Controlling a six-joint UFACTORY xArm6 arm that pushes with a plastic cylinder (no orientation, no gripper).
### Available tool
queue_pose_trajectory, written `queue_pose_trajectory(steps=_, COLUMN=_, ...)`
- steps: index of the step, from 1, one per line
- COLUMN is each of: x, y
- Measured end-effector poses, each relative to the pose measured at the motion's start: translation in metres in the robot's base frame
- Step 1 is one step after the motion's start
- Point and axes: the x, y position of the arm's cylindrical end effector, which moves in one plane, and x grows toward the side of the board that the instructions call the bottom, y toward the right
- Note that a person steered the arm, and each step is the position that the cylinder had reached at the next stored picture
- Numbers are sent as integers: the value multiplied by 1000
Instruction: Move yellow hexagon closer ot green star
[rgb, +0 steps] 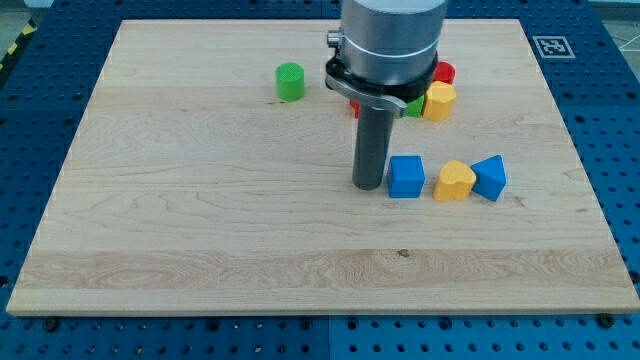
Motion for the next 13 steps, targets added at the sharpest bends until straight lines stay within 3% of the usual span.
queue_pose_trajectory(steps=2, x=-66, y=-103)
queue_pose_trajectory(steps=3, x=-124, y=-150)
queue_pose_trajectory(steps=4, x=-184, y=-149)
queue_pose_trajectory(steps=5, x=-206, y=-68)
queue_pose_trajectory(steps=7, x=-214, y=132)
queue_pose_trajectory(steps=8, x=-189, y=212)
queue_pose_trajectory(steps=9, x=-142, y=226)
queue_pose_trajectory(steps=10, x=-123, y=197)
queue_pose_trajectory(steps=13, x=-117, y=63)
